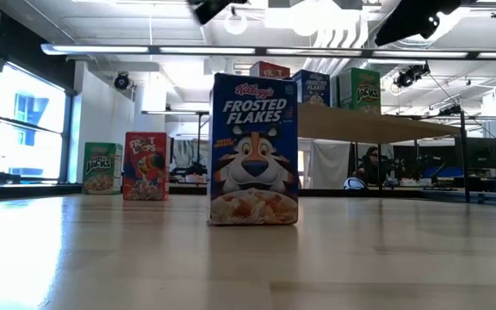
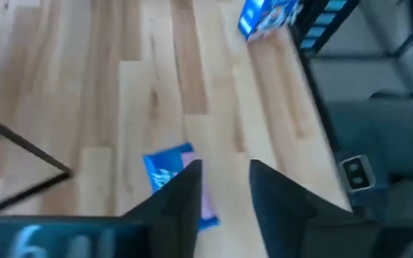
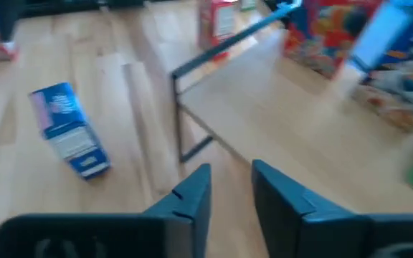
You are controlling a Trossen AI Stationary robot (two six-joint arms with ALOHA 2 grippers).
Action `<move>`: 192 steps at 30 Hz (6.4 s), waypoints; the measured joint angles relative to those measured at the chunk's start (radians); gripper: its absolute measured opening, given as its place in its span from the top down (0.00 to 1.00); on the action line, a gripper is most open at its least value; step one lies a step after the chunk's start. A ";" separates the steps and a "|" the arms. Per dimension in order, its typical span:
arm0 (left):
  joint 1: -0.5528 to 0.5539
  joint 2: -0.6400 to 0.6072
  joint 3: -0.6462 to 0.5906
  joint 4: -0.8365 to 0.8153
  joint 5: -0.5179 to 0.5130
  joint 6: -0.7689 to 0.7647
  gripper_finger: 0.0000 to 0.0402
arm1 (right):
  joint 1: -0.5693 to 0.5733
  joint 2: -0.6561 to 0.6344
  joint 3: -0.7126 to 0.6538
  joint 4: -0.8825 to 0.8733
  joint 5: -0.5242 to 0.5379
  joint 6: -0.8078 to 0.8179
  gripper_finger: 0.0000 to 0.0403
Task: Stack cereal on shelf
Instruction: Put the top blue cereal box on the shelf aligned with the blue cereal box
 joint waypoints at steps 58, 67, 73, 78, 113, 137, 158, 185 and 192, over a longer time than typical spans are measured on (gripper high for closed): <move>0.069 0.232 -0.511 1.078 -0.082 -0.100 0.96 | 0.062 0.500 0.158 0.219 -0.355 -0.225 0.51; 0.073 0.231 -0.494 1.077 -0.016 -0.015 0.96 | 0.056 0.501 0.158 0.200 -0.326 -0.224 0.70; 0.034 0.019 -0.500 0.682 -0.104 -0.027 0.96 | 0.056 0.501 0.158 0.201 -0.331 -0.240 0.57; -0.052 -0.066 -0.499 0.509 -0.120 -0.133 0.96 | 0.054 0.501 0.157 0.274 -0.352 -0.325 0.40; -0.021 0.148 -0.500 0.842 -0.186 -0.191 0.96 | -0.076 0.688 0.157 0.339 -0.578 -0.434 0.35; -0.020 -0.181 -0.500 0.589 -0.220 -0.099 0.96 | -0.047 0.563 0.298 0.144 -0.623 -0.383 0.62; 0.000 -0.225 -0.720 1.010 -0.113 -0.135 0.96 | -0.466 0.486 0.744 -0.565 -0.402 -0.884 0.64; 0.019 -0.226 -0.778 1.085 -0.128 -0.157 0.96 | -0.678 0.554 0.720 -0.525 -0.404 -0.991 0.51; 0.019 -0.226 -0.778 1.090 -0.128 -0.158 0.96 | -0.677 0.554 0.720 -0.517 -0.360 -1.008 0.44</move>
